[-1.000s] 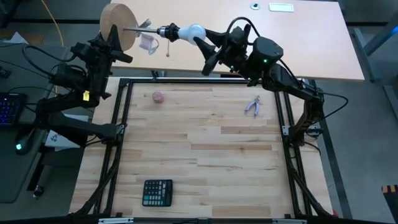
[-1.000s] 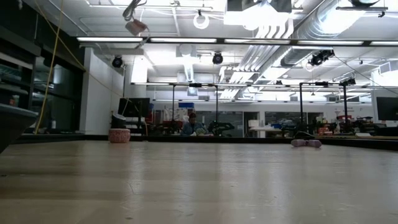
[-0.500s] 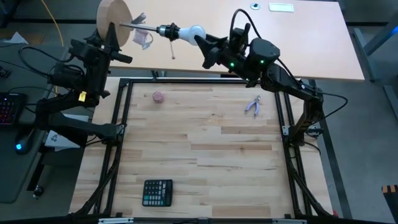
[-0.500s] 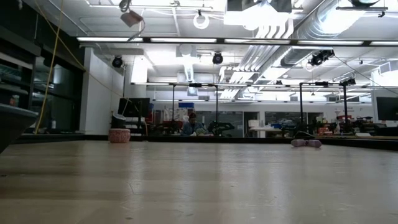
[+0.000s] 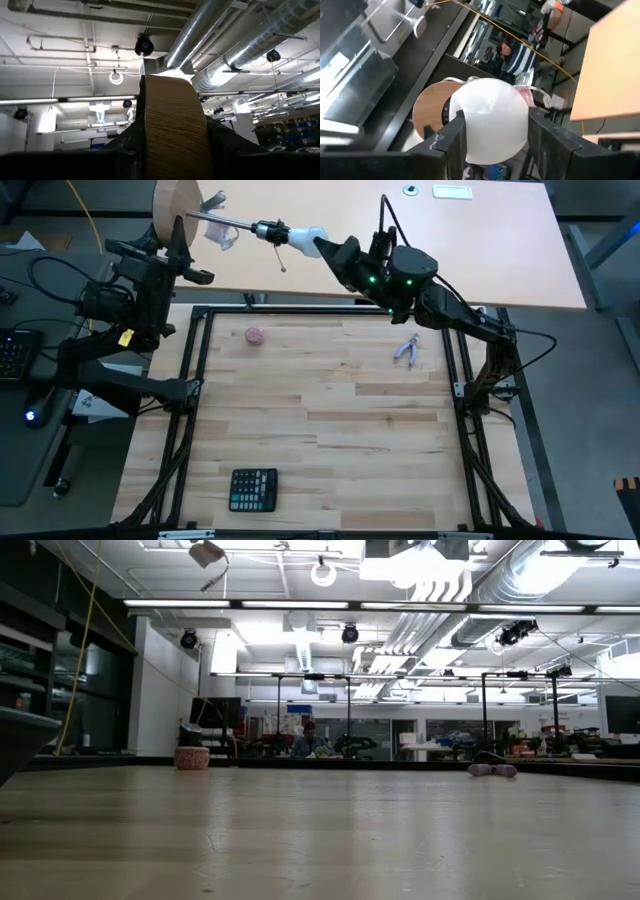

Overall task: Screw lightbulb
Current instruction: Insert the white lightbulb into the brown lamp, then remove the white lightbulb from the brown lamp

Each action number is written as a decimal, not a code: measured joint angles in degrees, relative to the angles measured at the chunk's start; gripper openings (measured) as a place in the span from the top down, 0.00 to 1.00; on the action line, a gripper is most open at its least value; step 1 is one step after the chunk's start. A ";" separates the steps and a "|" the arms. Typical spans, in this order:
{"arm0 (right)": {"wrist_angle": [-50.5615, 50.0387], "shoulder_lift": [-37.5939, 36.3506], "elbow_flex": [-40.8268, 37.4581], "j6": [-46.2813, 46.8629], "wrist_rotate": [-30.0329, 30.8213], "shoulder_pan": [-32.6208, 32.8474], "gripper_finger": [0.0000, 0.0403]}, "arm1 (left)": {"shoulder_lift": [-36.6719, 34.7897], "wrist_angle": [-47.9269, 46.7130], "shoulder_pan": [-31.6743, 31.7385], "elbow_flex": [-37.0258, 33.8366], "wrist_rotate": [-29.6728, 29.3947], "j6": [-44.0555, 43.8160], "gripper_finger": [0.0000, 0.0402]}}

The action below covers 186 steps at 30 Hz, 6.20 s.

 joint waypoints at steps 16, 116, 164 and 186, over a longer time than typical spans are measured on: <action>-0.97 0.13 -0.07 12.21 3.11 0.04 0.56 | -0.04 -0.28 -0.09 -0.07 1.07 7.13 0.71; -58.96 -20.92 0.13 -45.89 1.57 -0.77 0.11 | 33.79 2.85 10.80 -38.22 38.30 -138.05 0.71; 27.77 -25.66 -93.20 -19.96 -17.31 6.02 0.11 | 39.65 21.28 13.38 -57.05 32.94 -142.99 0.70; 20.51 -48.47 -79.55 -27.93 -20.77 -5.20 0.11 | 26.01 35.71 23.54 -57.18 31.74 -127.82 0.71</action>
